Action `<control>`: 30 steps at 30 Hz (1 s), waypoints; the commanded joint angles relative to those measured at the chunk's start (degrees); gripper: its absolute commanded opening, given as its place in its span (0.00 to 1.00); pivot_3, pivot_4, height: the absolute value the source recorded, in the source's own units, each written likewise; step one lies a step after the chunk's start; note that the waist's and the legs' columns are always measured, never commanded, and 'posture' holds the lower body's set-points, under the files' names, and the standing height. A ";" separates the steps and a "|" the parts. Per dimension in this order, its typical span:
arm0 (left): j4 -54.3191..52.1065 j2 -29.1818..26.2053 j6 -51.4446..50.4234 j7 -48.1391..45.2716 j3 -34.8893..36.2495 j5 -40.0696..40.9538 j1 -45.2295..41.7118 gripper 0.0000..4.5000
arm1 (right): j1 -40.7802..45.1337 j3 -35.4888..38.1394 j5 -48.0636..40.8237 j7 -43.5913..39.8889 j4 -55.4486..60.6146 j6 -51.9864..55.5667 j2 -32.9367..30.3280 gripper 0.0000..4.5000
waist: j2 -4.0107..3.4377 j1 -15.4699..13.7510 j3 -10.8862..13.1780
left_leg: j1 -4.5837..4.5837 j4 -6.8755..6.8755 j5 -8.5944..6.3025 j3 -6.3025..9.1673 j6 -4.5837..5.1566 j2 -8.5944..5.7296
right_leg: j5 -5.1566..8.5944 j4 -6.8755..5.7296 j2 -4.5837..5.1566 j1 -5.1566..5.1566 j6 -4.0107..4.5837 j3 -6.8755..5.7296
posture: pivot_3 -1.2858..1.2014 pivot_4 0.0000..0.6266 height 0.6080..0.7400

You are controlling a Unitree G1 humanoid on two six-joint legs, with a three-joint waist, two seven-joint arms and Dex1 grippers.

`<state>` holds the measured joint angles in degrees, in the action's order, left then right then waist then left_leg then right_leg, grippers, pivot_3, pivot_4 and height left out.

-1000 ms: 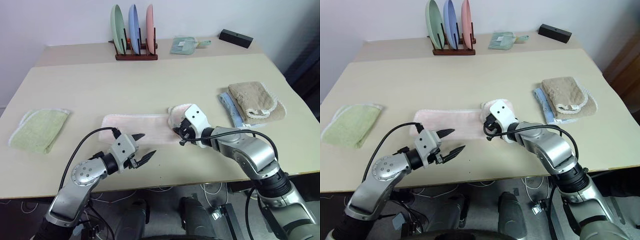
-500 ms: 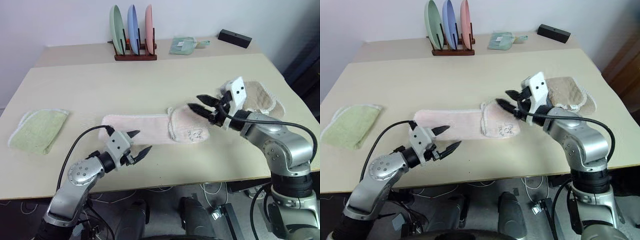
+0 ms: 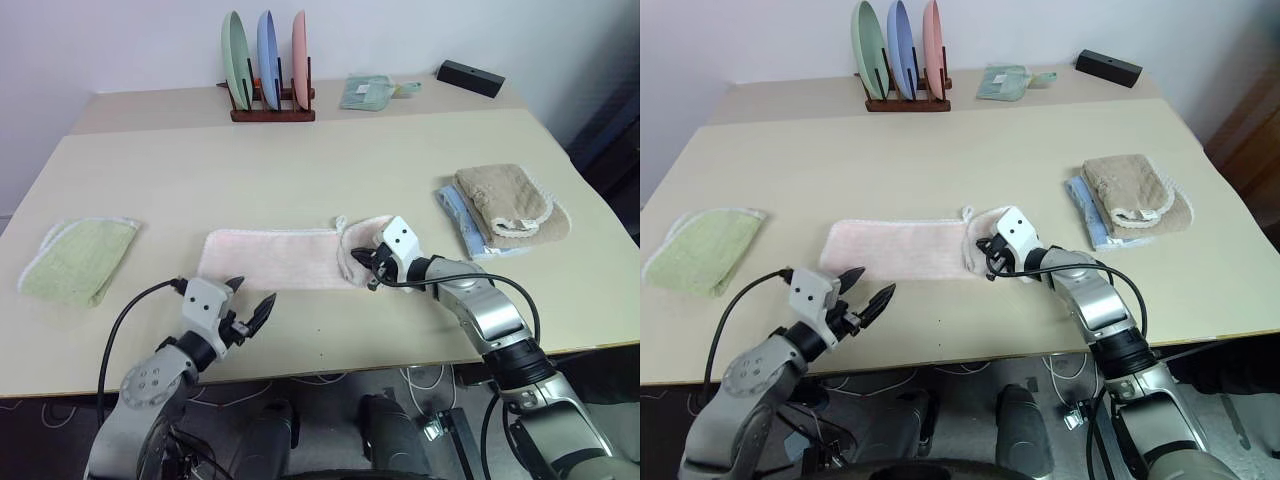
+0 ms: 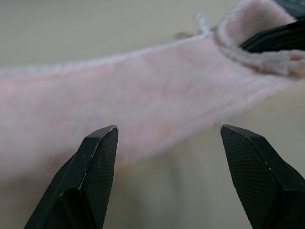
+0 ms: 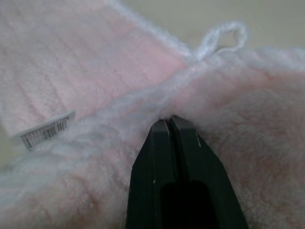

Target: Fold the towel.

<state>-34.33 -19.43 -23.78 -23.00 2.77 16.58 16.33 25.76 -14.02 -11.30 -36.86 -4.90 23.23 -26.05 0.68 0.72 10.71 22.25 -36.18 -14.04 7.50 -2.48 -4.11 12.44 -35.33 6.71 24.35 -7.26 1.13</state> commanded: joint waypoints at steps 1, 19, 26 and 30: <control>-3.88 1.37 -0.93 2.14 3.02 2.43 2.44 0.78 | -0.07 2.50 -0.35 -1.18 1.75 -0.92 -0.30 0.01 | 0.00 -0.05 0.00 | 0.00 0.00 0.00 0.00 0.00 0.00 | 0.00 0.00 0.00 -0.01 0.02 0.00 | 0.52 0.24 1.00; 3.52 16.00 -23.55 31.48 21.94 38.46 -10.32 1.00 | 0.46 3.03 -3.94 -13.61 21.77 -1.29 -7.30 0.99 | 0.04 -0.33 -0.01 | 0.06 -0.06 0.00 0.10 -0.01 -0.03 | -0.01 0.05 0.02 -0.04 0.01 -0.08 | 0.52 0.24 1.00; 10.84 16.29 -22.63 37.81 24.11 42.71 -18.35 1.00 | -0.33 3.04 -1.83 -13.24 21.06 -4.12 -7.21 0.99 | 0.04 -0.49 -0.02 | 0.04 -0.06 0.02 0.08 -0.04 -0.04 | -0.03 0.04 0.01 -0.04 0.04 -0.06 | 0.52 0.24 1.00; 11.13 16.41 -21.24 37.63 23.68 43.74 -19.08 0.58 | -0.77 3.26 -1.60 -12.63 21.93 -4.17 -6.99 1.00 | 0.04 -0.51 -0.01 | 0.04 -0.05 0.02 0.07 -0.05 -0.04 | -0.03 0.05 0.01 -0.04 0.04 -0.06 | 0.52 0.24 1.00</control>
<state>-22.72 -3.18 -45.66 14.57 26.26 59.06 -2.68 24.94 -11.95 -12.56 -49.88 14.91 20.20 -33.39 0.73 0.21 10.70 22.30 -36.24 -14.02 7.57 -2.53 -4.15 12.41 -35.28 6.72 24.31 -7.21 1.07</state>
